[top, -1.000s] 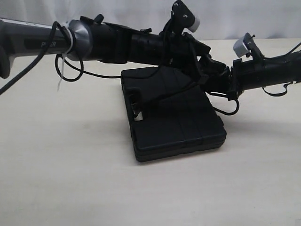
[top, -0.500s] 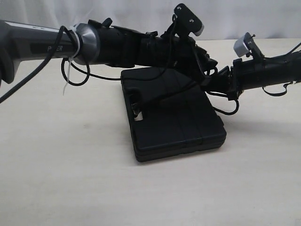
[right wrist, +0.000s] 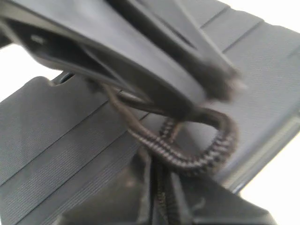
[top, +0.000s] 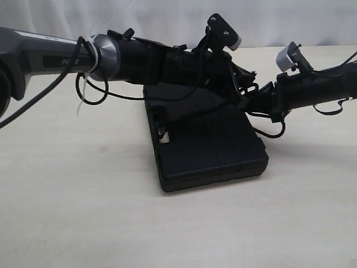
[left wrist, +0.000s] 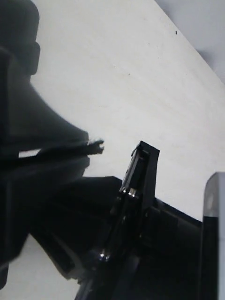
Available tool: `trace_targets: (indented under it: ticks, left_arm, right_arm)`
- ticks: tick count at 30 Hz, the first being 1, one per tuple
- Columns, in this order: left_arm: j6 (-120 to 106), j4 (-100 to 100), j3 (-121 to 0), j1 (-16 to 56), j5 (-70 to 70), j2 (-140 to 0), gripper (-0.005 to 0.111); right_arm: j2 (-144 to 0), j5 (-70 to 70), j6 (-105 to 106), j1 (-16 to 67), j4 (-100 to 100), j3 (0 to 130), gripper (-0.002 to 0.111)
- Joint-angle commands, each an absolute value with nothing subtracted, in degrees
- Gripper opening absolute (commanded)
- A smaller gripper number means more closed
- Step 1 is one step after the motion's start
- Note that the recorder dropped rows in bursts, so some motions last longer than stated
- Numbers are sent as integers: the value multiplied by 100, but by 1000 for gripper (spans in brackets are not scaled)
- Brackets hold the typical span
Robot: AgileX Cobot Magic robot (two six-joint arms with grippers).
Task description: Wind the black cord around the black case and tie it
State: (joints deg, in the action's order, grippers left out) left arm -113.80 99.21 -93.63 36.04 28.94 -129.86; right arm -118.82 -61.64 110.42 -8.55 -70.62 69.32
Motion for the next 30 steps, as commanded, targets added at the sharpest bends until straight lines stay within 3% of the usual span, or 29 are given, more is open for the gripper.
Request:
trace_targets:
  ticks: [1,5,8,11,30]
  left_arm:
    - [-11393,9995,-9408,3521,2928,-12700,0]
    - [-11446,9995,-9408,3521,2903,-12619,0]
    - [-11504,9995,-9408,3521,2800,-12619,0]
    - [-11609,9995,-9408,3521,2633,-12619,0]
    - [-11757,9995,-9408,3306,2682,-11983,0]
  right_arm:
    - [-11822,-6156,11005,-850,-6980,6921,10]
    - [-11822,-6191,11005,-850,-6980,6921,22]
    - [-11822,-6177,11005,-850,-7056,6921,45]
    - [-11795,-6177,10902,-850,-6950,6921,58]
    - [-11153,-4792,8715,-877,-5311,6921,58]
